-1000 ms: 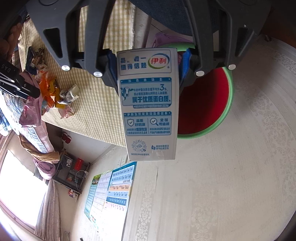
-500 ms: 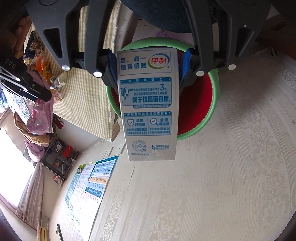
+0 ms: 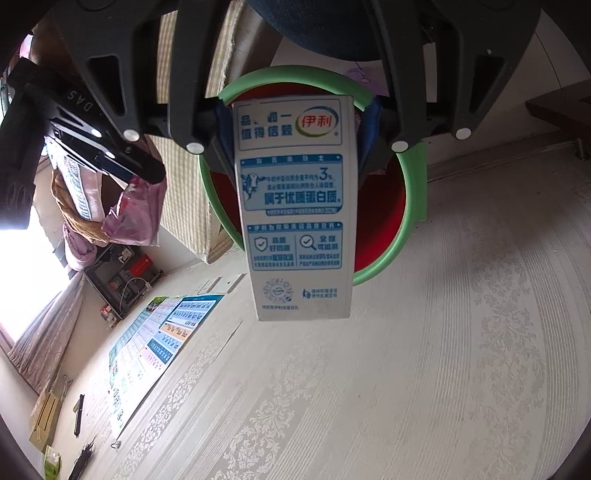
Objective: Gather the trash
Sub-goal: 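Carry the carton and pink-white wrapper over the red bin, then open both tools to drop the carton and wrapper into the bin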
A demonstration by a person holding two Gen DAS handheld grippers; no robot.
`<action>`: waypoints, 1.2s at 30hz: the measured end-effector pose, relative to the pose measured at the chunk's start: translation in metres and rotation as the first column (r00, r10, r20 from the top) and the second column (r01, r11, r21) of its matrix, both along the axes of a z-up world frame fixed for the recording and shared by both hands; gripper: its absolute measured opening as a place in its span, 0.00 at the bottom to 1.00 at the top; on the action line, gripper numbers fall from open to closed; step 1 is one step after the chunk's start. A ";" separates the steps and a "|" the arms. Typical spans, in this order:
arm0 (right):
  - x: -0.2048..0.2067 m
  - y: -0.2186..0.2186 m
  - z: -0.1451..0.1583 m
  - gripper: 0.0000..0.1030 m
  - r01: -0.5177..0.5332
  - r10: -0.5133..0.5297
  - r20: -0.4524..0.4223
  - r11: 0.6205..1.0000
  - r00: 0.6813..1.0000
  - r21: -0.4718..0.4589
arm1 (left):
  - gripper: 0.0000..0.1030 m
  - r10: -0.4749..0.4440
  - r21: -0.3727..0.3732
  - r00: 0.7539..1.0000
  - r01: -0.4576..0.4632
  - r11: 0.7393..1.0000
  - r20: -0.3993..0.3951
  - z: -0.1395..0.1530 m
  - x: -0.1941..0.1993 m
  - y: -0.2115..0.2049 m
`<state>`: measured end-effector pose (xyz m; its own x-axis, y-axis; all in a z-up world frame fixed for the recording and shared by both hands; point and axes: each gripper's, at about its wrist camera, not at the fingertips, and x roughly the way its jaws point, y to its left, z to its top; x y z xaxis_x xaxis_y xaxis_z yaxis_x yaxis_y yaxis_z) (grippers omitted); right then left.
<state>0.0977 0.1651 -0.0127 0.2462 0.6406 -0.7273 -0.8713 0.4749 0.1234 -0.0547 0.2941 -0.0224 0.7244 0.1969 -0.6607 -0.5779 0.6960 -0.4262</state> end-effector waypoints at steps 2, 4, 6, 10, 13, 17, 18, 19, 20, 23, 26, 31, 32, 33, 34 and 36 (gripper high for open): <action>-0.002 0.008 -0.003 0.36 -0.011 0.011 -0.006 1.000 1.000 -0.004 | 0.50 0.004 -0.004 1.000 -0.004 1.000 0.001 -0.001 0.001 0.002; -0.003 0.014 -0.007 0.36 -0.017 0.017 -0.012 1.000 1.000 -0.009 | 0.50 0.010 -0.017 1.000 -0.010 1.000 -0.001 -0.003 0.004 0.005; -0.004 0.020 -0.011 0.36 -0.024 0.024 -0.018 1.000 1.000 -0.013 | 0.50 0.013 -0.028 1.000 -0.013 1.000 0.000 -0.005 0.003 0.006; -0.003 0.031 -0.020 0.36 -0.038 0.037 -0.028 0.999 0.999 -0.030 | 0.50 0.026 -0.033 1.000 -0.026 0.999 -0.003 -0.006 0.004 0.011; -0.002 0.039 -0.025 0.37 -0.046 0.045 -0.038 0.998 0.998 -0.040 | 0.50 0.031 -0.045 1.000 -0.031 0.998 -0.004 -0.007 0.011 0.015; -0.001 0.049 -0.029 0.40 -0.069 0.066 -0.056 0.996 0.996 -0.049 | 0.56 0.038 -0.059 0.999 -0.038 0.998 -0.005 -0.010 0.012 0.018; -0.002 0.052 -0.029 0.48 -0.074 0.071 -0.053 0.996 0.996 -0.052 | 0.59 0.037 -0.058 0.999 -0.037 0.998 -0.002 -0.009 0.011 0.018; -0.003 0.053 -0.029 0.53 -0.076 0.074 -0.046 0.996 0.996 -0.053 | 0.65 0.037 -0.054 0.999 -0.037 0.998 0.001 -0.008 0.011 0.017; -0.003 0.053 -0.030 0.54 -0.077 0.075 -0.040 0.996 0.996 -0.054 | 0.70 0.038 -0.049 0.999 -0.038 0.998 0.006 -0.007 0.010 0.016; -0.003 0.051 -0.032 0.74 -0.076 0.074 -0.041 0.995 0.996 -0.056 | 0.80 0.052 -0.038 0.998 -0.051 0.998 0.021 -0.005 0.006 0.016; -0.002 0.045 -0.032 0.85 -0.063 0.061 -0.046 0.997 0.997 -0.052 | 0.83 0.061 -0.036 0.998 -0.060 0.998 0.025 -0.004 0.003 0.016; -0.003 0.030 -0.029 0.93 -0.048 0.047 -0.032 0.997 0.998 -0.058 | 0.95 0.063 0.002 0.998 -0.063 0.998 -0.001 0.000 0.007 0.012; -0.004 0.026 -0.028 0.93 -0.044 0.042 -0.031 0.997 0.999 -0.057 | 0.95 0.058 0.012 0.998 -0.058 0.998 -0.006 0.001 0.009 0.010; -0.004 0.022 -0.028 0.93 -0.036 0.035 -0.030 0.997 0.999 -0.061 | 0.95 0.055 0.022 0.998 -0.054 0.998 -0.011 0.003 0.012 0.009; -0.004 0.018 -0.028 0.93 -0.026 0.024 -0.030 0.997 0.999 -0.068 | 0.95 0.054 0.034 0.998 -0.053 0.998 -0.017 0.004 0.013 0.007; -0.002 0.007 -0.029 0.93 -0.003 0.001 -0.031 0.997 1.000 -0.076 | 0.95 0.051 0.051 0.998 -0.050 0.997 -0.023 0.006 0.013 0.004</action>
